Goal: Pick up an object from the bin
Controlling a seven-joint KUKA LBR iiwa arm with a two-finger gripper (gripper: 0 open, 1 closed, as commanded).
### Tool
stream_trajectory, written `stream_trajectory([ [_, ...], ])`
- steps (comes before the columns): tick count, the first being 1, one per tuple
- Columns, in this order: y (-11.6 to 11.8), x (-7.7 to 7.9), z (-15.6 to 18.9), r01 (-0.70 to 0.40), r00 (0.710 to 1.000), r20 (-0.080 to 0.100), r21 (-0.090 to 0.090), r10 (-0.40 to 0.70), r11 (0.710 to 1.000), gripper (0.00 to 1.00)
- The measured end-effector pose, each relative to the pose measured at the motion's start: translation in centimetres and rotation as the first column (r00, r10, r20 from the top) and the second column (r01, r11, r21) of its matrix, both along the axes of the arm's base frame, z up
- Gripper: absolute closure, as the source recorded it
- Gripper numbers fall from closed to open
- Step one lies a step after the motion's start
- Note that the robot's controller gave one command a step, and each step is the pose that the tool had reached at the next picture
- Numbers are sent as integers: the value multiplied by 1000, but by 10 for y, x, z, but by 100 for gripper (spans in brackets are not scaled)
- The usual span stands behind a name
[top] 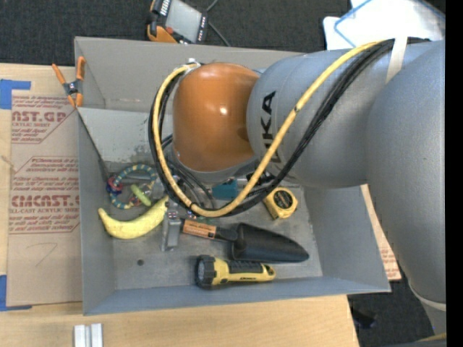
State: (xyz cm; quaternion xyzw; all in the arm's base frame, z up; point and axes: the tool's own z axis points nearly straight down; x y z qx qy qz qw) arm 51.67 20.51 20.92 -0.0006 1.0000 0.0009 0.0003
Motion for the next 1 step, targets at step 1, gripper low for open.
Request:
stream_trajectory([
  [1, 1, 12, -65, -36, 999, -4, -2, 36, 999, 0],
])
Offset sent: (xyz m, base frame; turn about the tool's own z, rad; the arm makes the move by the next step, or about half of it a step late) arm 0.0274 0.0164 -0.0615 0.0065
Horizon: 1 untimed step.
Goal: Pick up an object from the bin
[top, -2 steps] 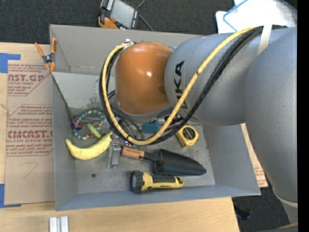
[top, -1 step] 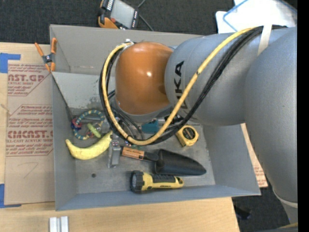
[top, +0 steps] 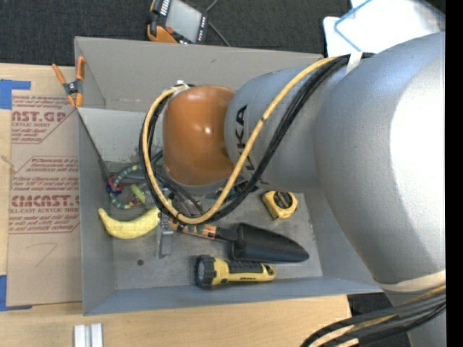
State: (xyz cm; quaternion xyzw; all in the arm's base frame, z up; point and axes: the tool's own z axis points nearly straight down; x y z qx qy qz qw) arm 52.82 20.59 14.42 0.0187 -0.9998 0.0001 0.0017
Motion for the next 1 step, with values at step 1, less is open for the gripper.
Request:
stream_trajectory([
  [1, 17, 16, 3, 41, 999, 14, 8, -41, 999, 0],
])
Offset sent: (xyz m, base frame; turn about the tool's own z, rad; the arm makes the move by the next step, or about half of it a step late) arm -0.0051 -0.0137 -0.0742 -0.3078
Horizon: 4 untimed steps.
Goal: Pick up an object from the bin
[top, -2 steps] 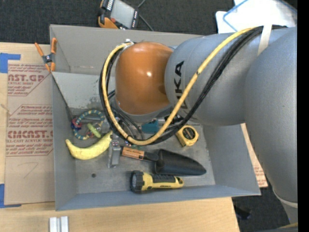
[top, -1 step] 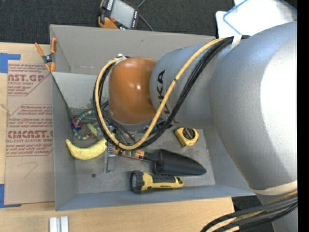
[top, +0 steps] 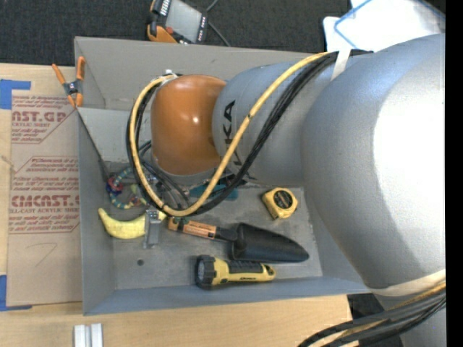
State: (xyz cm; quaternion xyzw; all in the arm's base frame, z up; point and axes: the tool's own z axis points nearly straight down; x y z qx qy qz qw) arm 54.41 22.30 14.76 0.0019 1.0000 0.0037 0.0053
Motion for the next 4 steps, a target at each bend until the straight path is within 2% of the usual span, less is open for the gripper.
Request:
stream_trajectory([
  [1, -28, -20, -73, -320, 948, -6, -5, 320, 948, 0],
  [2, -37, -52, -48, -387, 922, 5, -4, 387, 922, 100],
  [3, -37, -52, -48, -387, 922, 5, -4, 387, 922, 100],
  [4, -47, -51, -43, -373, 928, 5, -2, 373, 928, 100],
])
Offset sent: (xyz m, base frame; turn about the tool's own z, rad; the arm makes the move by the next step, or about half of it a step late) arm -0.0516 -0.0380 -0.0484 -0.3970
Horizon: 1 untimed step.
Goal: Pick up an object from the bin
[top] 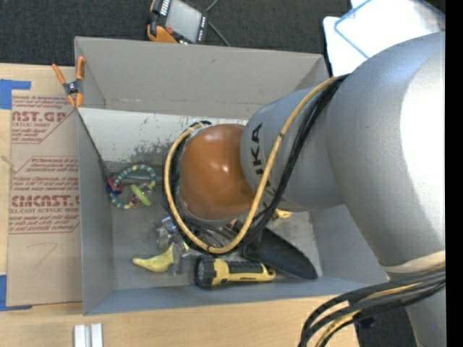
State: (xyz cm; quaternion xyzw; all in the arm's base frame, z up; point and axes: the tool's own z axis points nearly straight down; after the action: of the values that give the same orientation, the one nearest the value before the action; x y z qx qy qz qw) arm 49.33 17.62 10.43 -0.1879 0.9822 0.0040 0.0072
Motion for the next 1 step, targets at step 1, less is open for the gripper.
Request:
stream_trajectory([
  [1, -6, 0, 4, -4, 1000, 0, 0, 4, 1000, 100],
])
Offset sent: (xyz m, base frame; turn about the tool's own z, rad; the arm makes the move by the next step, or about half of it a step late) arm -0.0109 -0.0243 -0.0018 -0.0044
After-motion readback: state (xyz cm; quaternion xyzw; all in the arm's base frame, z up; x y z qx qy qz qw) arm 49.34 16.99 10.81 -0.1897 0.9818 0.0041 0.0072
